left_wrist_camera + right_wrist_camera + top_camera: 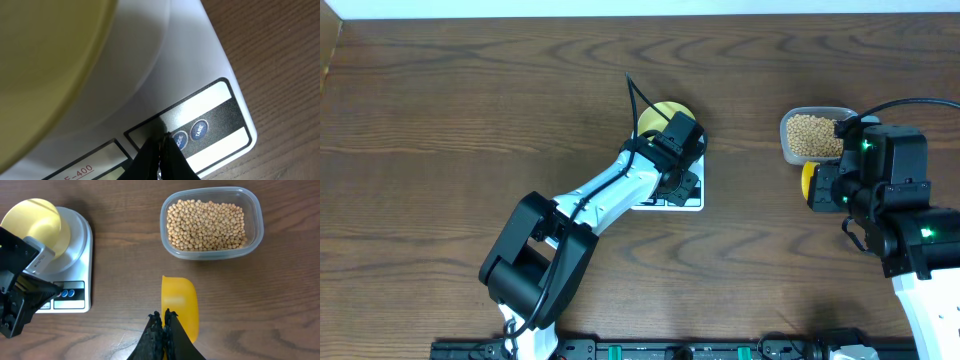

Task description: Scoop item into bowl and weigh 50g on scale

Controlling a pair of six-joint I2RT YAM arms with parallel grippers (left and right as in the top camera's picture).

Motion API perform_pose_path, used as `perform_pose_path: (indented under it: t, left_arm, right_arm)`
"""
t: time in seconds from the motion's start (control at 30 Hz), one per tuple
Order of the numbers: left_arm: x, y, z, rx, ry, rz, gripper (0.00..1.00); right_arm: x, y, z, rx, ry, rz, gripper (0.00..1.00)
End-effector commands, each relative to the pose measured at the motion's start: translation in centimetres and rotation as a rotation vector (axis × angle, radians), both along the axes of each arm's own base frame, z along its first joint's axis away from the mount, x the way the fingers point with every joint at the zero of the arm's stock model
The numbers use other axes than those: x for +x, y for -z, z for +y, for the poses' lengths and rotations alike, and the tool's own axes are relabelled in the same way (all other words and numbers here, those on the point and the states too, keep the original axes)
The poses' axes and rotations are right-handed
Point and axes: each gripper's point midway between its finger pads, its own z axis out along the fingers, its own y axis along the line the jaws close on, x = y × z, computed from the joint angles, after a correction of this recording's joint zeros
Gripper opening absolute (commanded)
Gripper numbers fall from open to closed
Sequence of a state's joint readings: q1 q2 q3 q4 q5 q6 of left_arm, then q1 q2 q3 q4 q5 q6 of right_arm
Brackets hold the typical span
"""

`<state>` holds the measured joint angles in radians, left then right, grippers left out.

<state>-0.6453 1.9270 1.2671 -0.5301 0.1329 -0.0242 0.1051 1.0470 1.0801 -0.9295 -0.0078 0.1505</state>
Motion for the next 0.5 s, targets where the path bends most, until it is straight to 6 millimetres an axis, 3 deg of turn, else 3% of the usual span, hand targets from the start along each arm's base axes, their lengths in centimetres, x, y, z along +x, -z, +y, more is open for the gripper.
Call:
perform_pose_path:
  t: [0.0,0.47]
  left_arm:
    - [-0.4,0.72,0.07,0.012,0.02,0.016,0.07]
    - [-0.45,0.78,0.1,0.013,0.021,0.018,0.07]
  right_arm:
    - [0.17,-0.57,-0.13,-0.003,-0.003,-0.013,0.01]
    - [0.17,-0.57,-0.13,-0.003,-0.003,-0.013,0.01]
